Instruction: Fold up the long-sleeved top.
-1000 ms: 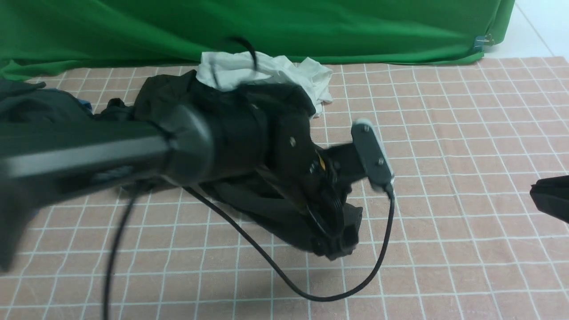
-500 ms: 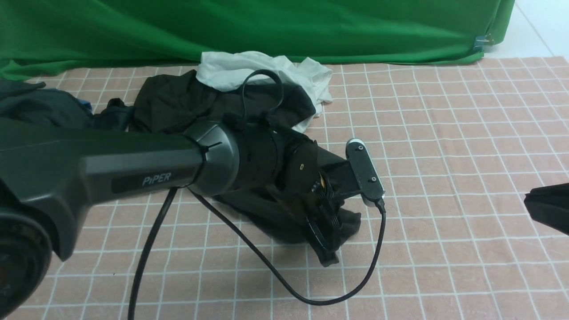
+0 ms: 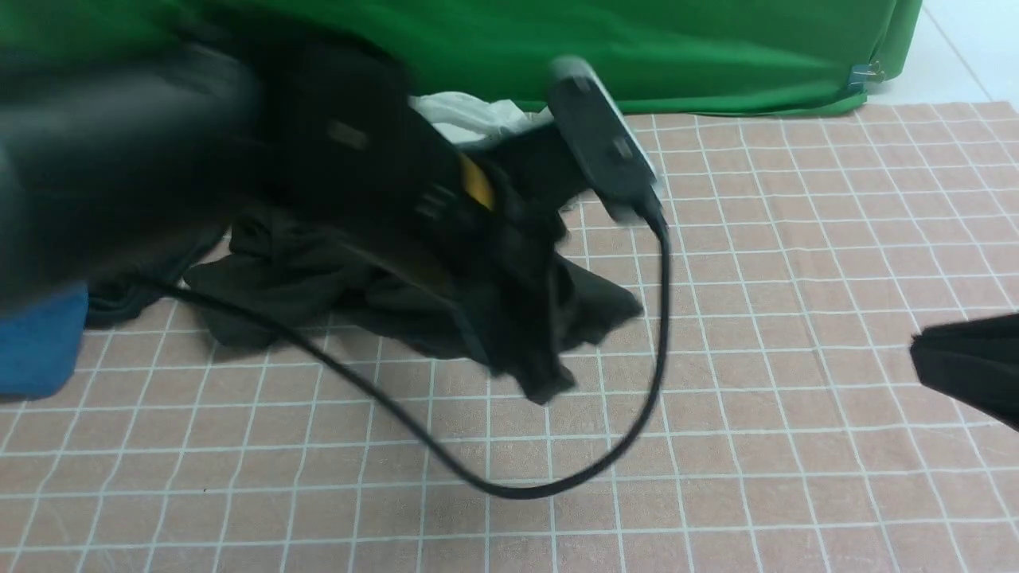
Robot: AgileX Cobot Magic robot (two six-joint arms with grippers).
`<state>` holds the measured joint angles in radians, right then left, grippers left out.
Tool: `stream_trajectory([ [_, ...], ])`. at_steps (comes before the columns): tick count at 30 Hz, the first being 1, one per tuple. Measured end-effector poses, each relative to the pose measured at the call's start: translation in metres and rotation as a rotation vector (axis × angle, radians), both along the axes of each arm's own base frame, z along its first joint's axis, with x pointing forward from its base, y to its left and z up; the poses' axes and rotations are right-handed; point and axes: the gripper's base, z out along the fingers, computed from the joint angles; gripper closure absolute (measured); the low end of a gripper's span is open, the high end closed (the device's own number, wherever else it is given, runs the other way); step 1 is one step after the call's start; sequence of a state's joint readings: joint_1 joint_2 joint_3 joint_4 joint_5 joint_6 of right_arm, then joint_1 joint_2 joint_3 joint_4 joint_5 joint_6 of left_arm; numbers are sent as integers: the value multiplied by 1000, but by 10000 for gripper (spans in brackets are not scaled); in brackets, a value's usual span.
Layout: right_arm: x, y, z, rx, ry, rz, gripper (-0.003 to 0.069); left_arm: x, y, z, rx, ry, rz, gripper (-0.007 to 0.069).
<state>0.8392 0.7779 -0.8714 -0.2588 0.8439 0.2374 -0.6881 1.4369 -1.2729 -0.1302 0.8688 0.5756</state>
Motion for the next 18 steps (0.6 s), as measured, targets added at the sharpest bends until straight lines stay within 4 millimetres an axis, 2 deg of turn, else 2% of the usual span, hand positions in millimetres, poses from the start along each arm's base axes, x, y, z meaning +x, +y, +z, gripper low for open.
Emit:
stream_trajectory([
  [5, 10, 12, -3, 12, -5, 12, 627, -36, 30, 38, -25, -22, 12, 553],
  [8, 16, 20, -8, -1, 7, 17, 625, -49, 42, 48, -17, -25, 25, 553],
  [9, 20, 25, -11, -14, 19, 19, 626, -58, 52, 55, -7, -28, 47, 553],
  [12, 32, 38, -17, -50, 51, 20, 626, -73, 74, 62, 39, -36, 122, 553],
  [14, 36, 43, -16, -60, 57, 21, 623, -78, 83, 59, 68, -34, 177, 553],
  [18, 57, 66, -12, -103, 61, 43, 616, -99, 110, 46, 82, -33, 303, 553],
])
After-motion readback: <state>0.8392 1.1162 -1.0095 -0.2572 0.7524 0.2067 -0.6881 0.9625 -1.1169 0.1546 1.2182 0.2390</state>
